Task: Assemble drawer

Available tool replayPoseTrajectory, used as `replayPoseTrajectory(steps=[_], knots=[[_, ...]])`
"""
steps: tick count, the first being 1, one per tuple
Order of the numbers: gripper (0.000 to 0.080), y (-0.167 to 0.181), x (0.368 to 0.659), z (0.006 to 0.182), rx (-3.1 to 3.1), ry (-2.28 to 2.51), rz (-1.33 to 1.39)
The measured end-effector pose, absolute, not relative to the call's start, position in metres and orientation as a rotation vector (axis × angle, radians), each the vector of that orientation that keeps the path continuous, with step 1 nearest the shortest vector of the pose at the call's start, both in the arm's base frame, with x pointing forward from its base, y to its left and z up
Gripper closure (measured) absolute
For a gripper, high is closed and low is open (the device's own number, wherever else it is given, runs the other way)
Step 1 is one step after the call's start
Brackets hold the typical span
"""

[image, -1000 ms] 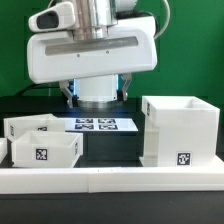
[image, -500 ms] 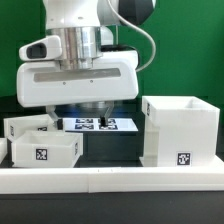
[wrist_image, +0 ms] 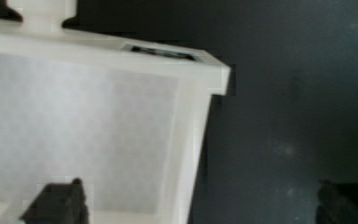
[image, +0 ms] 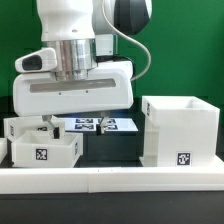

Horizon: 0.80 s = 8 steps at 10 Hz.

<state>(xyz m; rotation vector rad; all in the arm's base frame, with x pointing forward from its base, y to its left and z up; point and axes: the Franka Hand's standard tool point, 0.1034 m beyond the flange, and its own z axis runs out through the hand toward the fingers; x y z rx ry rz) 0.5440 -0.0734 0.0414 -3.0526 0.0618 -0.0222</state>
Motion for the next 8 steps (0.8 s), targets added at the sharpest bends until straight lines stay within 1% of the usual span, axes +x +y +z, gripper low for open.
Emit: replayPoseTrajectory(steps=[3,5,7,8], knots=[[0.0150,-0.077,0.538,0.015,-3.061,0.112,-0.049],[0.0150,-0.078,0.535,0.007,-3.068,0.115,-0.056],[0.0150,-0.078,0.530,0.004,-3.073,0.112,-0.059],[0.0263,-0.079,0.529,0.004,-3.076,0.104,-0.066]])
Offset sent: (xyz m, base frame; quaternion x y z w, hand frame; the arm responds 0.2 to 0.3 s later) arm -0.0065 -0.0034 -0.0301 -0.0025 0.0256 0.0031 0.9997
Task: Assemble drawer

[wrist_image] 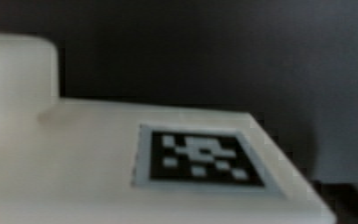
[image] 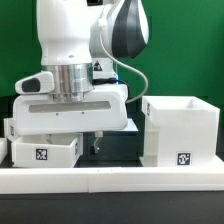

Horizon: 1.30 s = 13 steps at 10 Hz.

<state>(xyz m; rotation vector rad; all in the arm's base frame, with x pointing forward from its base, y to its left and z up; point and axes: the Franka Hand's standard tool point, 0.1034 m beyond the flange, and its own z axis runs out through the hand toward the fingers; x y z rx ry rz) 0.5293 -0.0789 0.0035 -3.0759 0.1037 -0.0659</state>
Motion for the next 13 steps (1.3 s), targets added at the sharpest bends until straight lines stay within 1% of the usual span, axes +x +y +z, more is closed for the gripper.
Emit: replayPoseTrajectory(steps=[1,2,3,4,5,6,9,10,13], knots=[[0.0400,-0.078,0.529,0.003,-3.076,0.102,-0.065],[0.0400,-0.077,0.529,0.003,-3.076,0.098,-0.064],[0.0581,-0.077,0.529,0.003,-3.076,0.097,-0.064],[0.0712,-0.077,0.529,0.003,-3.076,0.097,-0.064],[0.0712,-0.077,0.530,0.004,-3.076,0.097,-0.067],[0.0758,-0.077,0.530,0.004,-3.076,0.097,-0.068],[0.0758,-0.077,0.530,0.004,-3.076,0.097,-0.068],[0.0758,-0.076,0.531,0.007,-3.083,0.030,-0.072],[0.0758,-0.070,0.530,0.021,-3.067,-0.238,-0.044]])
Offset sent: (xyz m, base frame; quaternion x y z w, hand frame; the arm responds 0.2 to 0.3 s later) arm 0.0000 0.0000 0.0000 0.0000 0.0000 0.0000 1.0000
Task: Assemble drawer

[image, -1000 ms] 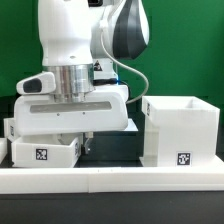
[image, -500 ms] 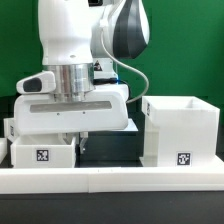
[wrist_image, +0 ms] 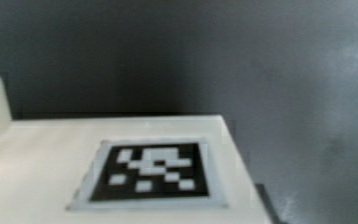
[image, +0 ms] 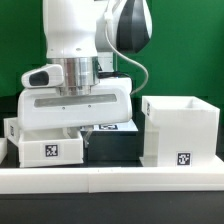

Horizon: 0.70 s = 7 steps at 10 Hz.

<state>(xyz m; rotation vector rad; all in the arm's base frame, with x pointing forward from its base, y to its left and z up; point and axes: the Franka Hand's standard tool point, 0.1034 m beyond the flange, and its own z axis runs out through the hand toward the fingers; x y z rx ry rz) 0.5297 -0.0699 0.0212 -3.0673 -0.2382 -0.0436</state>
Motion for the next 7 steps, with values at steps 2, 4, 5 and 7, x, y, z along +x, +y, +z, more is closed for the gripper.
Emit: replayPoseTrajectory(steps=[2,4,5,7], knots=[[0.0757,-0.0704,0.5272,0.0212,-3.059,-0.281,-0.030],[0.0757,-0.0706,0.5264,0.0197,-3.053,-0.351,-0.028],[0.0757,-0.0701,0.5260,0.0191,-3.040,-0.449,-0.030],[0.0757,-0.0626,0.5267,0.0170,-2.972,-0.894,-0.050]])
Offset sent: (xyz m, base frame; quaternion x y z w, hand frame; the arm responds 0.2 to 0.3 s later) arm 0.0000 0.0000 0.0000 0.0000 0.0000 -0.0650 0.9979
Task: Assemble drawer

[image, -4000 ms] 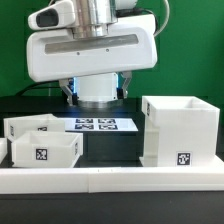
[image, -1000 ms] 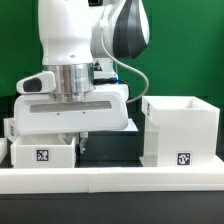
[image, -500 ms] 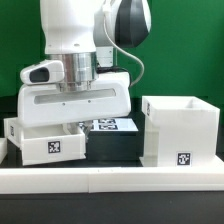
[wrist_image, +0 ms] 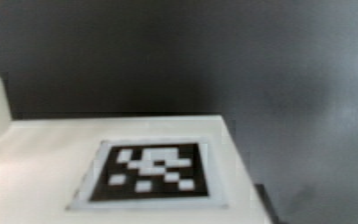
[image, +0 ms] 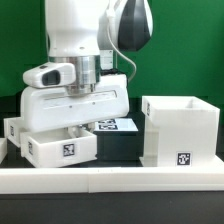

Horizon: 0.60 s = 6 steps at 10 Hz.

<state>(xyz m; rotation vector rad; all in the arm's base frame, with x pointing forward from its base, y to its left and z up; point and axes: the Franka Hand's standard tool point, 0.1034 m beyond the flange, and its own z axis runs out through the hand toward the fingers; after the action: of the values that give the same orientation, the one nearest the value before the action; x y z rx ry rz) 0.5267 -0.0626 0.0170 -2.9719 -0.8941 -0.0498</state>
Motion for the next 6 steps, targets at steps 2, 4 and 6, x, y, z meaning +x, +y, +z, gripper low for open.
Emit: replayPoseTrajectory(steps=[2,4,6], knots=[[0.0757,-0.0616,0.5299,0.0201,-2.932,-1.050,-0.067],[0.0757,-0.0635,0.5284,0.0177,-2.876,-1.199,-0.061],[0.0757,-0.0639,0.5279,0.0173,-2.785,-1.416,-0.056]])
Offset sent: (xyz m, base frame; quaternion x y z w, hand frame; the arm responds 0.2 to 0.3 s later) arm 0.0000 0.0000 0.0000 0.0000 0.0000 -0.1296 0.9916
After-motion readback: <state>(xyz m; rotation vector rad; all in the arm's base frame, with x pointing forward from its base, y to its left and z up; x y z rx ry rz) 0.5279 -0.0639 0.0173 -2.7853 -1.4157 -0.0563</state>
